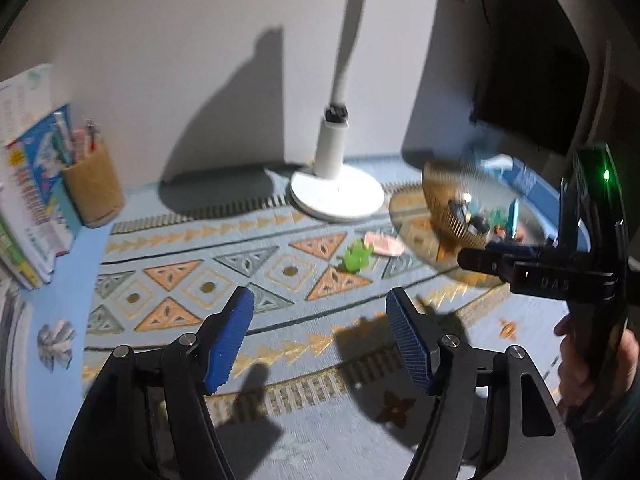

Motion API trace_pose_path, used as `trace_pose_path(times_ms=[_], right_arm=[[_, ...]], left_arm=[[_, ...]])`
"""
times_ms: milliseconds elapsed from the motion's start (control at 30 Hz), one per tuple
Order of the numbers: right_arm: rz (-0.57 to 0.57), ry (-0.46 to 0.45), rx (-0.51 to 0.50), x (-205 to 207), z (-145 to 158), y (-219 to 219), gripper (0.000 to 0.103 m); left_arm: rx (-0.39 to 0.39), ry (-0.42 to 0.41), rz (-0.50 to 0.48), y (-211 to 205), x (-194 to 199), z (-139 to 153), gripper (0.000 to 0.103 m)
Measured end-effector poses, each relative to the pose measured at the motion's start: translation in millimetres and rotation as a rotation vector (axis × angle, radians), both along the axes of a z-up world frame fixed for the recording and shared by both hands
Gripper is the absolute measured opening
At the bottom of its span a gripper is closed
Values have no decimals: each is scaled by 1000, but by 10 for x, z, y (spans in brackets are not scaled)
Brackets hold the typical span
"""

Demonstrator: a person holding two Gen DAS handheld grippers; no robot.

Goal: Organize rigid objects
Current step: 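Move both open tools back toward the lime-green figure and pink eraser, then grasp the lime-green figure with the left tool while the right tool grasps the pink eraser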

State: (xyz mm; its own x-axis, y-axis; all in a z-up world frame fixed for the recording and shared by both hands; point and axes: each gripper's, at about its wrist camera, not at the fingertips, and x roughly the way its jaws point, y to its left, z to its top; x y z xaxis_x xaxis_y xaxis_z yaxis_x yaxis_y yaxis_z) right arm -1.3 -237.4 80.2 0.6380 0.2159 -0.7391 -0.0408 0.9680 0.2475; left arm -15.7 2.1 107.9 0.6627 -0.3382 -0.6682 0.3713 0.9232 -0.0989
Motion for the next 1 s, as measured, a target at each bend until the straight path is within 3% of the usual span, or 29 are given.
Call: trace_pose_path(times_ms=[467,600,800,1000], right_arm=[[1,67,-40,585,-569,-46,62],[28,61,-23,657,-635,-58,61],[27,51,-29,723,-695,-36,60],[13,25,-97,867,-740,148,60]], left_arm=[[159,133,-154,-849,1007,-795,66],[160,144,-173,-959,1157,-884,60],[82,168,-201,-965,1236,-931,29],[36,156,-112,-658,1283,-897,29]])
